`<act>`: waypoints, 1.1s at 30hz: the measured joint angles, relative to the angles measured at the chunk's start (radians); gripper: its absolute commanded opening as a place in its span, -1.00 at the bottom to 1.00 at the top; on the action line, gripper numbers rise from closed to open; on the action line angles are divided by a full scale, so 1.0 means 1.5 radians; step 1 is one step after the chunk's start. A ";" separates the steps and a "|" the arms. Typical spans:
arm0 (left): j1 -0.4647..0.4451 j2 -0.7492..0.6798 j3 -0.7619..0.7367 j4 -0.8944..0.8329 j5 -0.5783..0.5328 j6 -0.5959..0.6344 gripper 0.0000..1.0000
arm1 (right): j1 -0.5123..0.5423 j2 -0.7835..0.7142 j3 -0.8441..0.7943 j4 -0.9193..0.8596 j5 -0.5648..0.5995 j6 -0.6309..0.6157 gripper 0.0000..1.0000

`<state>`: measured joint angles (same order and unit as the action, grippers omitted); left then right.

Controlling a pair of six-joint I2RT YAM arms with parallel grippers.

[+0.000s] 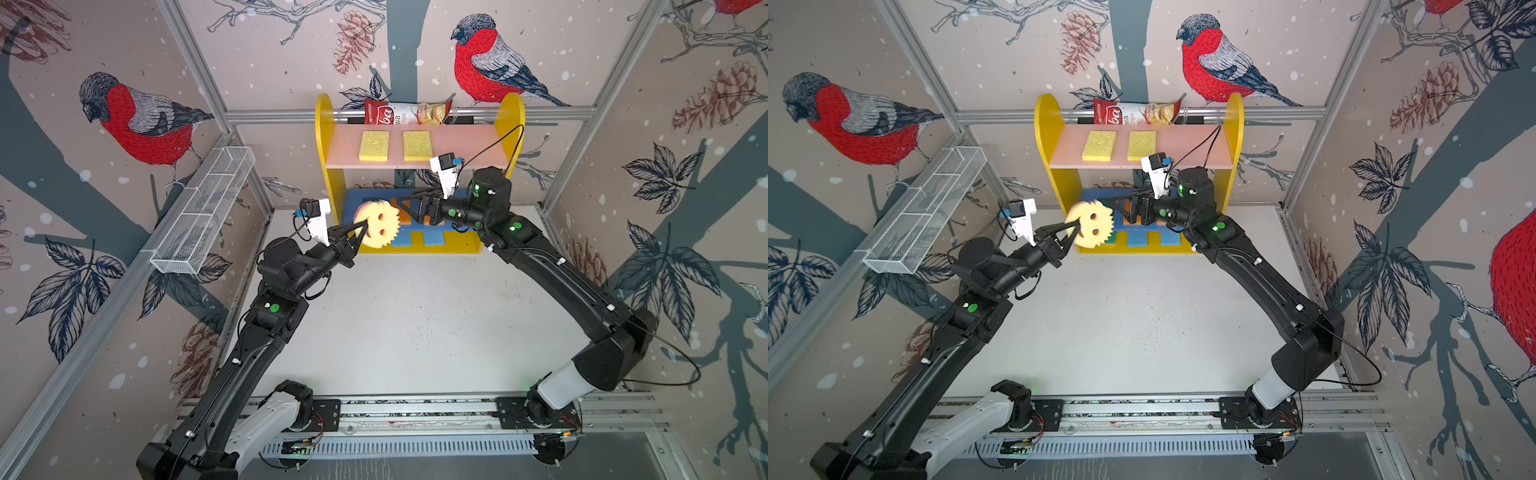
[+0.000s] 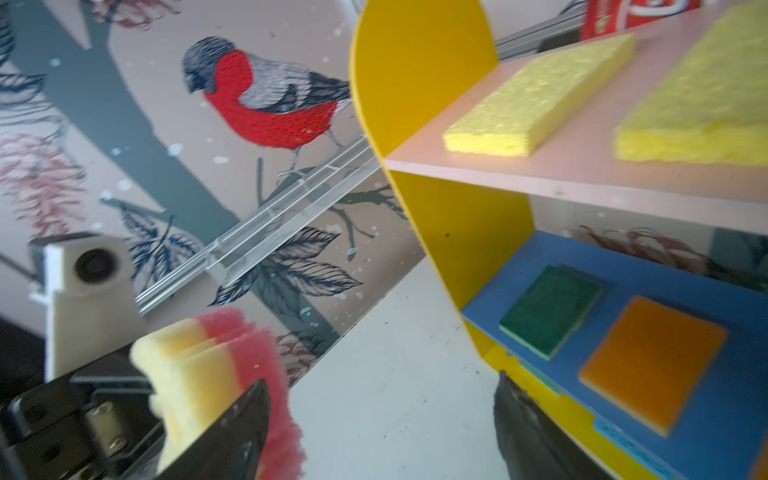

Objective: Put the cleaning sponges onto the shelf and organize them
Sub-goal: 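Bring the right gripper to the smiley sponge and grasp it from the left gripper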

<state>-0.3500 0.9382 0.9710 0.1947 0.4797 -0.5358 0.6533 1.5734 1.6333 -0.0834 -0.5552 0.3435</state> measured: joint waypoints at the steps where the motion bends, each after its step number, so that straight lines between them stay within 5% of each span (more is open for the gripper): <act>1: 0.000 0.003 0.000 0.005 0.012 -0.008 -1.00 | 0.004 -0.003 -0.004 0.006 -0.007 -0.003 0.74; 9: 0.003 0.018 0.000 0.082 0.075 -0.057 -1.00 | 0.008 -0.014 -0.013 0.067 -0.043 -0.015 0.76; 33: 0.027 0.044 0.006 0.182 0.223 -0.108 -1.00 | -0.083 -0.092 -0.143 0.245 -0.339 0.124 0.82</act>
<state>-0.3096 1.0039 0.9802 0.4675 0.8135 -0.6979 0.5289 1.4353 1.4189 0.2840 -1.0637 0.5289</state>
